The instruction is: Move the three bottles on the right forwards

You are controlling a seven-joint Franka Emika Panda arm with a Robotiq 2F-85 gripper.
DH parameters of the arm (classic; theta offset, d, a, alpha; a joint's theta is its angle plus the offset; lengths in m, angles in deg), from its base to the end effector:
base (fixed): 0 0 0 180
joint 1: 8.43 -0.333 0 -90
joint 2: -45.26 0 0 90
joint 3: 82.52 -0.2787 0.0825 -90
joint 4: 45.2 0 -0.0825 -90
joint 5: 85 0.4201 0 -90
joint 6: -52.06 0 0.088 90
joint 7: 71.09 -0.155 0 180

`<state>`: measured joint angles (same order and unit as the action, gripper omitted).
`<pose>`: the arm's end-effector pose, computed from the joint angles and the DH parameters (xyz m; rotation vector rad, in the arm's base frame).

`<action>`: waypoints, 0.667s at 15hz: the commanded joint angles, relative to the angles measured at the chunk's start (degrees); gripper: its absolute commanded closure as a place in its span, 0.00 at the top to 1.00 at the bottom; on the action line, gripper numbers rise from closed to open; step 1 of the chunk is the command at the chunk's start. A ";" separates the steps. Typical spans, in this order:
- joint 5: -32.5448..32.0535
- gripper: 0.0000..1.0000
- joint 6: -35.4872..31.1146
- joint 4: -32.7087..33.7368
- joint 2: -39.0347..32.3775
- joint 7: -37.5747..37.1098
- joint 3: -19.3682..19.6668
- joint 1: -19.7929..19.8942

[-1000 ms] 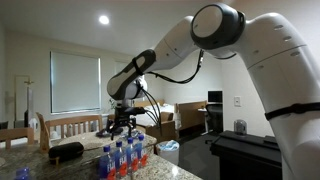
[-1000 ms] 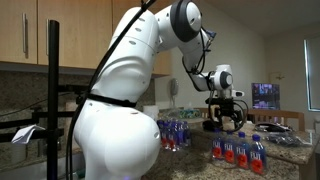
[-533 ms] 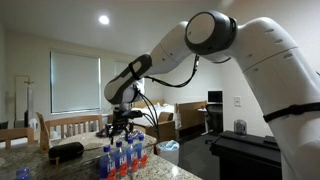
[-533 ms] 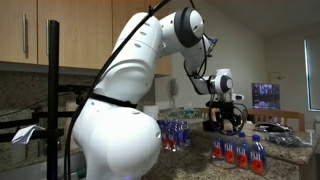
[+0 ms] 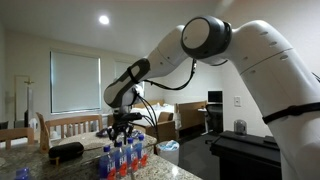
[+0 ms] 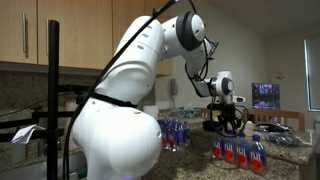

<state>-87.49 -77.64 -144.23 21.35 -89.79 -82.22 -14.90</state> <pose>0.6877 0.0717 0.2516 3.1104 -0.3000 0.1927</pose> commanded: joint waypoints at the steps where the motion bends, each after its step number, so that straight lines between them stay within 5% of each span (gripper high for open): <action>1: -1.58 0.25 -0.04 0.74 -0.37 -2.39 0.99 -1.02; 3: -1.55 0.10 -0.06 0.76 -0.30 -2.39 1.05 -1.09; 10: -0.74 0.14 0.77 -1.17 2.16 -2.76 0.86 -1.42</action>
<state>-87.73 -77.64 -144.03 21.25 -90.20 -81.67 -15.62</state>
